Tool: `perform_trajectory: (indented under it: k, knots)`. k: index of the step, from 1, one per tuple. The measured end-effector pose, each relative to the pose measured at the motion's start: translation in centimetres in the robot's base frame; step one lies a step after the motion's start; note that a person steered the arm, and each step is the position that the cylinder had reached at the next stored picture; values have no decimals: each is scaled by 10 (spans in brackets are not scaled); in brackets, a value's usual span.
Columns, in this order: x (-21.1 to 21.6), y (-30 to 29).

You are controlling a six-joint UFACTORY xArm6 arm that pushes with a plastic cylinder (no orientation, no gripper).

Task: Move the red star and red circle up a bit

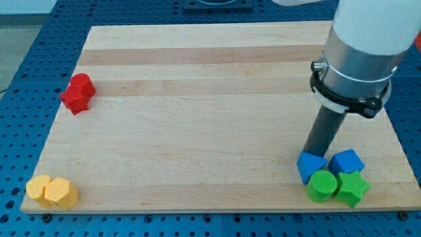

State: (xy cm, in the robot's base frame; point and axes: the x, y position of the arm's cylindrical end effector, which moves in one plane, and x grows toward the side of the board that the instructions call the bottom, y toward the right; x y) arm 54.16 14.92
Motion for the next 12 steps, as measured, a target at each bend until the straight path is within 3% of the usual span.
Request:
perform_trajectory:
  k: [2,3,4,5,6,8,10,12]
  knots:
    - [0,0]
    - [-26,-17]
    - [-76,-78]
    - [-82,-164]
    - [-52,-257]
    - [-46,-442]
    - [-58,-454]
    - [-120,-412]
